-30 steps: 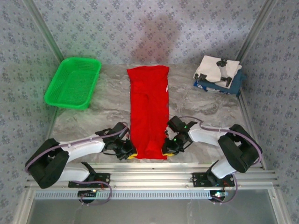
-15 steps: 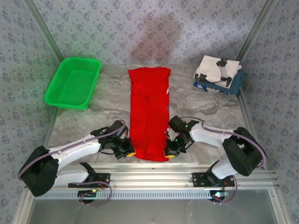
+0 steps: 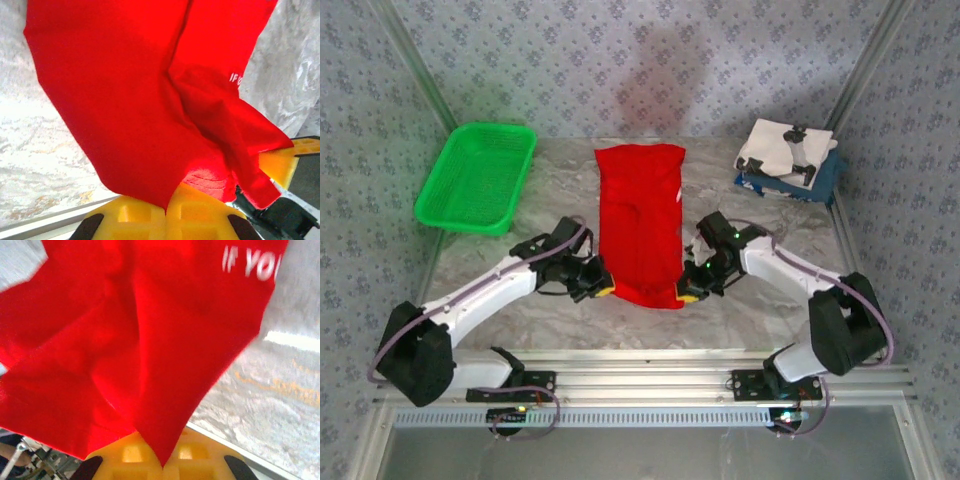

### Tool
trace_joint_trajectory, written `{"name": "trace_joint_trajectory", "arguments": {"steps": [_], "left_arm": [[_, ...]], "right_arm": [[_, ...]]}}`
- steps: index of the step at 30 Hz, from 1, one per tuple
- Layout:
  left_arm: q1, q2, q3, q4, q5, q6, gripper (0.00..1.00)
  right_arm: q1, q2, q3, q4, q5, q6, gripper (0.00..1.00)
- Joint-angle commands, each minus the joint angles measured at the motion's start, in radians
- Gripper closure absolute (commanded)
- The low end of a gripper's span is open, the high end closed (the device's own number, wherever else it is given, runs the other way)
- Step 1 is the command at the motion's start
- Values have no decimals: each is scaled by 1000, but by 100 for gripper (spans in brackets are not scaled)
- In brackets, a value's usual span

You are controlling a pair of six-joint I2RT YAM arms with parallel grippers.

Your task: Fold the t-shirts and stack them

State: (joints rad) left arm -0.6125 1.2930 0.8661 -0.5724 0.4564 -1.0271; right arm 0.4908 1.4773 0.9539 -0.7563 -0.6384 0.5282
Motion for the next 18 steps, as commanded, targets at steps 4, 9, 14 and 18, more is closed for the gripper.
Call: {"name": "trace_joint_trajectory", "arguments": {"steps": [4, 9, 14, 18], "left_arm": [[98, 95, 126, -46, 40, 115, 100], [171, 197, 231, -48, 51, 186, 100], [229, 325, 375, -69, 63, 267, 100], [249, 425, 491, -92, 83, 319, 100]], "right_arm": [[-73, 193, 272, -135, -20, -168, 100], [-117, 331, 460, -197, -17, -223, 100], [-146, 472, 646, -284, -10, -290, 100], [-158, 549, 750, -334, -2, -329, 100]]}}
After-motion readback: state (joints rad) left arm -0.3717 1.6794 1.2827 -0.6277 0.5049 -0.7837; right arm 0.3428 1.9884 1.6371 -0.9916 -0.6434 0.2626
